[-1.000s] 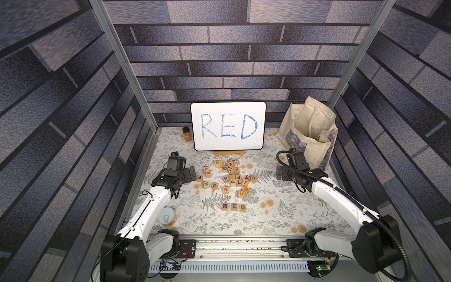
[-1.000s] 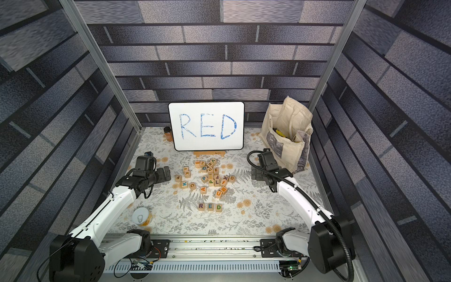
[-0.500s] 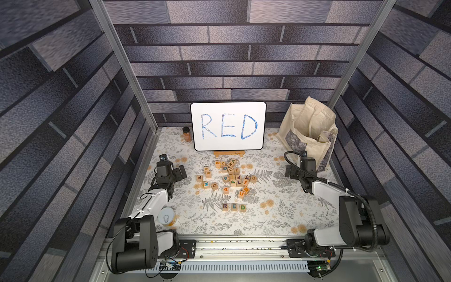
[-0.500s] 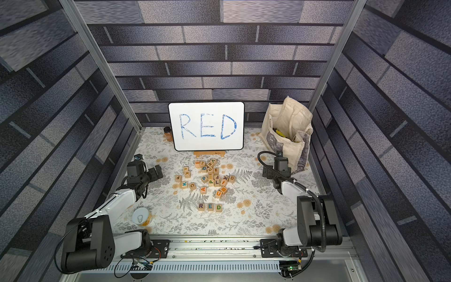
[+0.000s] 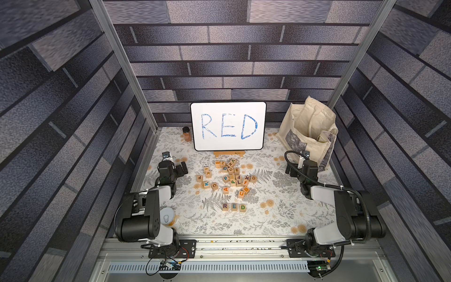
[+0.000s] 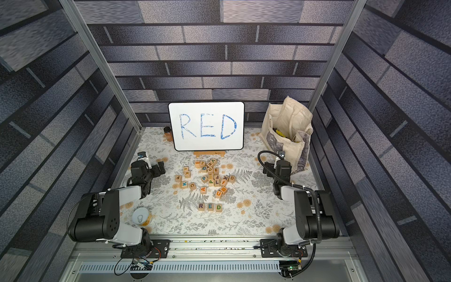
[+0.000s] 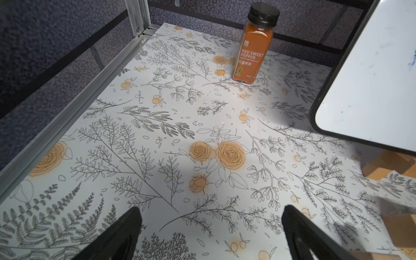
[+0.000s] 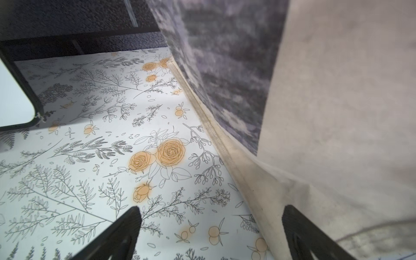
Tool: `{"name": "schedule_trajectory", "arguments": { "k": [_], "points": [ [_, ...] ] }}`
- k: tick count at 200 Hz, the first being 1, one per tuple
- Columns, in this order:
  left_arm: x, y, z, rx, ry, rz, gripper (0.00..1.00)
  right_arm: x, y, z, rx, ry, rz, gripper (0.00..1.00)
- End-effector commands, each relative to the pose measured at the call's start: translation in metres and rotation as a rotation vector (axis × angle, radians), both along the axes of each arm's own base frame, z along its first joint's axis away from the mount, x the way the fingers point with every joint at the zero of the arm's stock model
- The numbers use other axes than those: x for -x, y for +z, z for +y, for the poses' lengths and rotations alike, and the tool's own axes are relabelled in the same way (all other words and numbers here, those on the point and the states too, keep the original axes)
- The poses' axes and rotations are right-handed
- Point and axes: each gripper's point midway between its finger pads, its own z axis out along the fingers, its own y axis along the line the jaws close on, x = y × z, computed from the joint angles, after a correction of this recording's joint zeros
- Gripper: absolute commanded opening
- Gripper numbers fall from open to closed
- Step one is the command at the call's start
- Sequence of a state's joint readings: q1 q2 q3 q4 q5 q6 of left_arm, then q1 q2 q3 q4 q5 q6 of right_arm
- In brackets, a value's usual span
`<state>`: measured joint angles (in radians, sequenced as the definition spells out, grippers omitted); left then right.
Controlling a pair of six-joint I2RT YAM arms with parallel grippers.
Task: Assemble the uppercase word "red" with letter blocks
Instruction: Reset both arms
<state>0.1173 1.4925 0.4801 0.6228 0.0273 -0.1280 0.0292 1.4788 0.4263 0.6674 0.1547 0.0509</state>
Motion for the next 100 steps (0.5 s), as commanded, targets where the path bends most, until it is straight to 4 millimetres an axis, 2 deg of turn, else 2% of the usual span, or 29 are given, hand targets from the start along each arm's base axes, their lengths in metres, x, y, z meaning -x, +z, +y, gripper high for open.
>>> {"name": "schedule_trajectory", "arguments": {
  "k": [1, 15, 100],
  "points": [
    [-0.0045, 0.0045, -0.0095, -0.059, -0.054, -0.057, 1.00, 0.0002, 0.0128, -0.0009, -0.005, 0.005, -0.149, 1.00],
    [-0.0048, 0.0006, -0.0128, -0.080, -0.058, -0.064, 1.00, -0.0009, 0.0077, 0.0024, 0.010, 0.017, -0.121, 1.00],
    [-0.0027, 0.0007, -0.0136, -0.111, -0.042, -0.077, 1.00, -0.0022, 0.0099, 0.0074, 0.024, 0.034, -0.131, 1.00]
  ]
}}
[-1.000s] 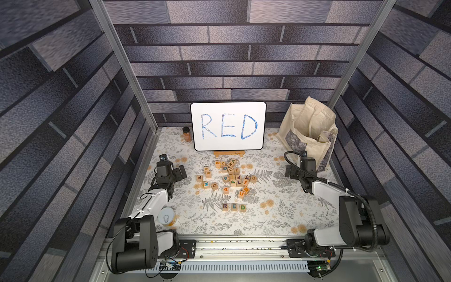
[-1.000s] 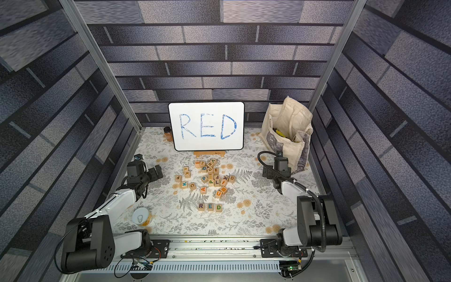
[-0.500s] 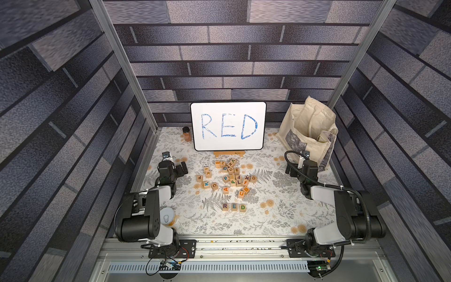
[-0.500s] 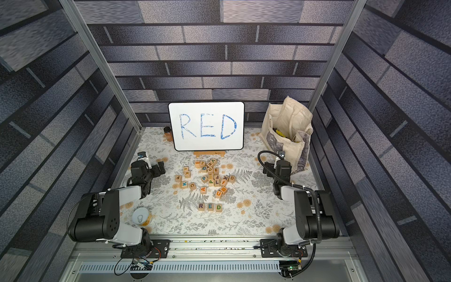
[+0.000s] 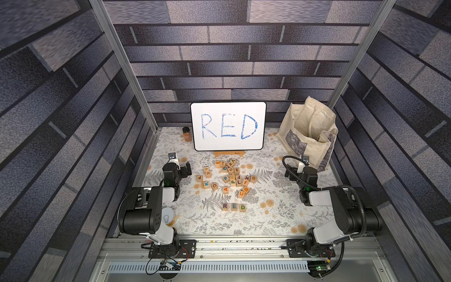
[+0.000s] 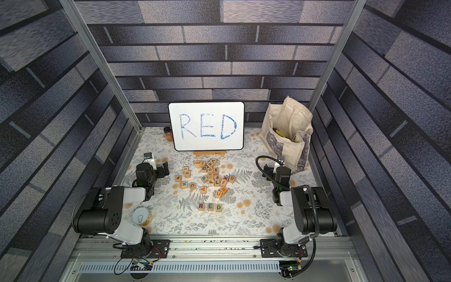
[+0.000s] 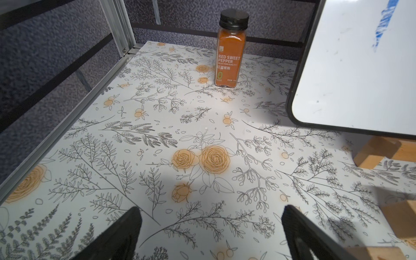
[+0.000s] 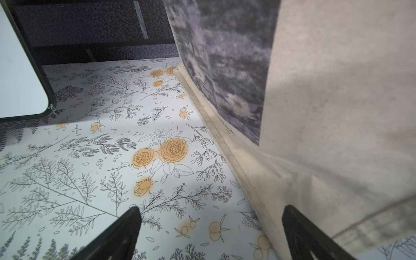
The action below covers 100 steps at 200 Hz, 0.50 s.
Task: Assemble the uppercase word "red" with letter blocks
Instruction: Reset both arms
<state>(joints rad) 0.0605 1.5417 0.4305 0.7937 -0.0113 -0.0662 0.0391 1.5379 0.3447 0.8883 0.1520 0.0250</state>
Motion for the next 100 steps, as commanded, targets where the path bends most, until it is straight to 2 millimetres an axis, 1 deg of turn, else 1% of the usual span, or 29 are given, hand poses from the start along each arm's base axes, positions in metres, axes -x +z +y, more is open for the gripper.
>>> {"name": "schedule_trajectory", "arguments": {
  "k": [1, 100],
  "points": [
    [0.0012, 0.0006, 0.0020, -0.033, 0.008, -0.011, 1.00, -0.0056, 0.0133, 0.0034, 0.005, 0.013, -0.052, 1.00],
    [-0.0003, 0.0003, 0.0033, -0.020, 0.004, -0.005, 1.00, -0.0057, 0.0132, 0.0033, 0.007, 0.013, -0.050, 1.00]
  ]
}}
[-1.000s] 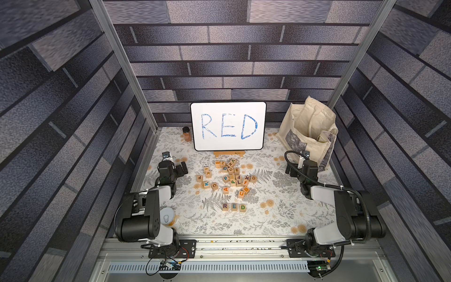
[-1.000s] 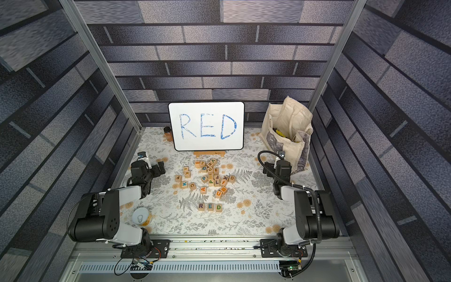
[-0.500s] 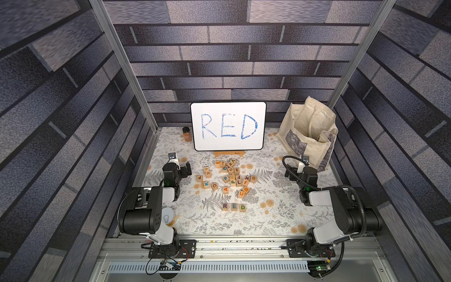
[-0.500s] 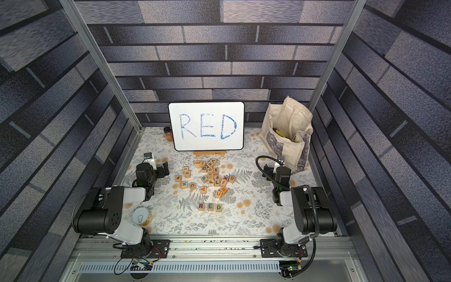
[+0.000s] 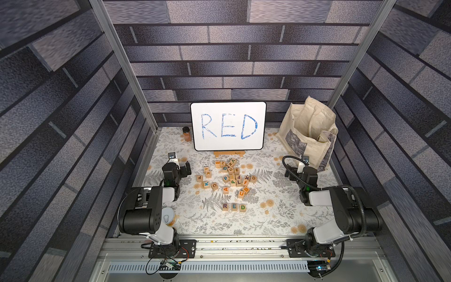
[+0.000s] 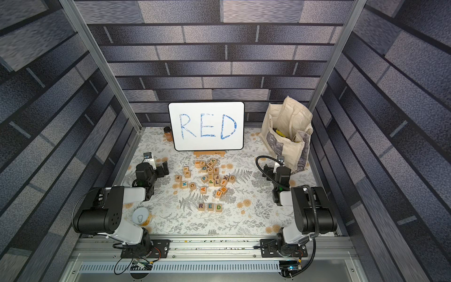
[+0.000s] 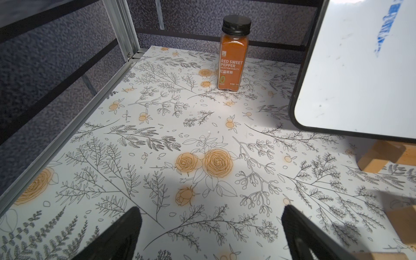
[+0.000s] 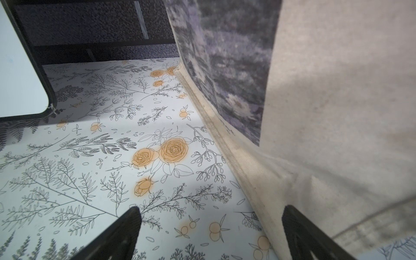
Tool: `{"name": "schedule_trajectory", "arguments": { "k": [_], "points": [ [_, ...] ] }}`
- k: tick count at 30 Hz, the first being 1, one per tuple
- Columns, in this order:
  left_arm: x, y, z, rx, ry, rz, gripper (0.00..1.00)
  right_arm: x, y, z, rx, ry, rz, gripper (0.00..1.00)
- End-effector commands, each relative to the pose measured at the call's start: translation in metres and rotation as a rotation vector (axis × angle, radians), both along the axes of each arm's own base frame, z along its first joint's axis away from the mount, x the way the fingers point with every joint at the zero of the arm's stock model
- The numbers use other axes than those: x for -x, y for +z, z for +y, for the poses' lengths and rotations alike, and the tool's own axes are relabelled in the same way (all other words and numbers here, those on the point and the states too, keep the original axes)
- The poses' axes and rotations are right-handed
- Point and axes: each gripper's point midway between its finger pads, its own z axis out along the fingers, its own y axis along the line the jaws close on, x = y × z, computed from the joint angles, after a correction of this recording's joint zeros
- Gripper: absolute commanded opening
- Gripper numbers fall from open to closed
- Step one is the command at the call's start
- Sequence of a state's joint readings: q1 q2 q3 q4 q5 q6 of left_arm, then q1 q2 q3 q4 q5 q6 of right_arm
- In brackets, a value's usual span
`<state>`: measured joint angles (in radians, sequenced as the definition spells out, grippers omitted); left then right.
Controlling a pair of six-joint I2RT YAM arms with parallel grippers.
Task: Assemble the uppercase word "red" with letter blocks
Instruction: Reset both arms
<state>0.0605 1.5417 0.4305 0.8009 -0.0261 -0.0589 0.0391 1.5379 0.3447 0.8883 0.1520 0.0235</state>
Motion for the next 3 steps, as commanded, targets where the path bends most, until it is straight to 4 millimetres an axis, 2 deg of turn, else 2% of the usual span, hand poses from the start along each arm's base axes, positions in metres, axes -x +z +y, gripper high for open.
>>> {"name": "schedule_trajectory", "arguments": {
  "k": [1, 3],
  "points": [
    [0.0003, -0.0011, 0.0007, -0.007, -0.007, 0.000, 1.00, -0.0056, 0.0131, 0.0031, 0.005, 0.012, -0.050, 1.00],
    [0.0013, -0.0007, 0.0005, -0.025, 0.005, -0.004, 1.00, -0.0058, 0.0133, 0.0030, 0.006, 0.011, -0.051, 1.00]
  ]
}}
